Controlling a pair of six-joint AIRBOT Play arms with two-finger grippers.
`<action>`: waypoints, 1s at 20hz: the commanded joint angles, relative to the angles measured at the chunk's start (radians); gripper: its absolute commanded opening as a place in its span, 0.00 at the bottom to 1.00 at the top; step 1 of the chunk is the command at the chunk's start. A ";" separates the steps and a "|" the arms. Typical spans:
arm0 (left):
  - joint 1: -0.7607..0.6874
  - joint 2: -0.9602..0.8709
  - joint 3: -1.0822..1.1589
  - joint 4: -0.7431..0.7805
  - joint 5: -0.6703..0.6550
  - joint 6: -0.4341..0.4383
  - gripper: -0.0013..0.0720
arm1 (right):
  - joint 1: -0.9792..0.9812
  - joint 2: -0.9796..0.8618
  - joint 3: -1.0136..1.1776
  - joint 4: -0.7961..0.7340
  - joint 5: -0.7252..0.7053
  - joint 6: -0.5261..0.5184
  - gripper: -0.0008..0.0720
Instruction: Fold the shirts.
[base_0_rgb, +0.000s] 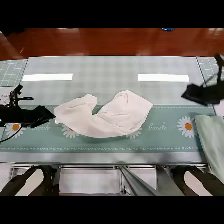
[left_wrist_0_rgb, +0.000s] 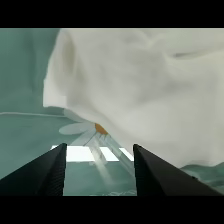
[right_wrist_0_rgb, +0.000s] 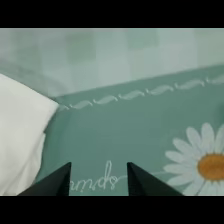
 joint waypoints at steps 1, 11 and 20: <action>0.108 -0.159 -0.013 -0.193 0.005 0.095 0.71 | -0.184 0.127 -0.286 0.213 -0.037 -0.145 0.57; -0.060 -0.352 0.022 -0.301 0.148 0.256 0.05 | 0.019 -0.076 -0.357 0.406 -0.166 -0.210 0.57; -0.054 -0.350 0.060 -0.302 0.123 0.279 0.05 | 0.298 -0.516 -0.177 0.713 -0.357 -0.327 0.57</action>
